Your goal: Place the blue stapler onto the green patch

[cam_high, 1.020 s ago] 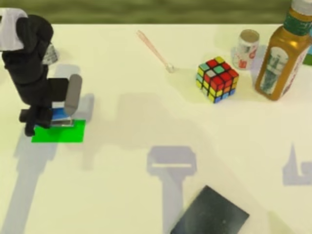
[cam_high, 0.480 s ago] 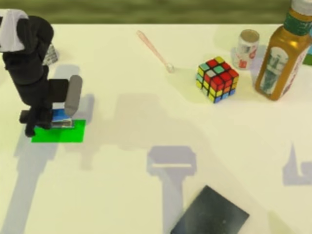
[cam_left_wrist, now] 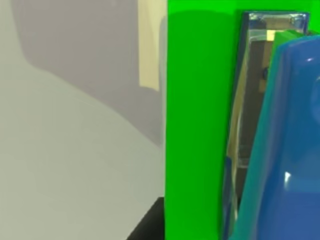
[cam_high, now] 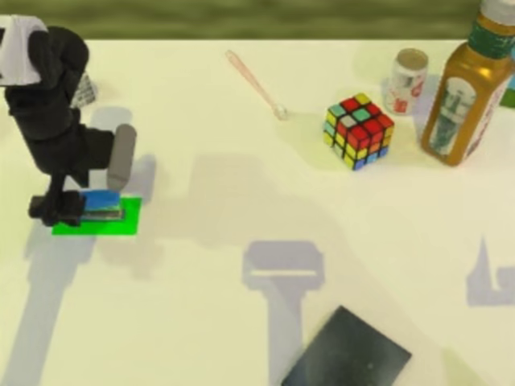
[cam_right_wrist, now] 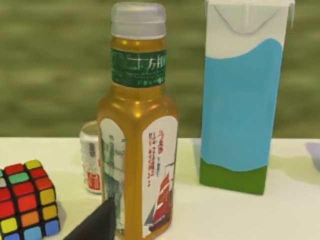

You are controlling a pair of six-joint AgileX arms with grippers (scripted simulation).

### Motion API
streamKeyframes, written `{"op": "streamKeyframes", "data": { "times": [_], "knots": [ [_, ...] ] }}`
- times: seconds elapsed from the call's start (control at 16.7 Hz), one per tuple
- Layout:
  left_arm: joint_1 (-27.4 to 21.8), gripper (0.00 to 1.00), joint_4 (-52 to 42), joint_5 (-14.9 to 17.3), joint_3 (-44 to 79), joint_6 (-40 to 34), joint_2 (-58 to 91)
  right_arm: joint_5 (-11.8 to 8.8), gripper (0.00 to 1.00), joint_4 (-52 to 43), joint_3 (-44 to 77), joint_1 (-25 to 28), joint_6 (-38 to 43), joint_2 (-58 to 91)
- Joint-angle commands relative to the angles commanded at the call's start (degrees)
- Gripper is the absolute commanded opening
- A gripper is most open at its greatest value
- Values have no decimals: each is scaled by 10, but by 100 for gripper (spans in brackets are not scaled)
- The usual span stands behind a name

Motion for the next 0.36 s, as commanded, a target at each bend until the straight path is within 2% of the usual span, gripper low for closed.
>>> {"op": "streamKeyframes", "data": {
  "times": [0.36],
  "knots": [
    [0,100,0,0,0,0,0,0,100,0,0,0,0,0]
  ]
}}
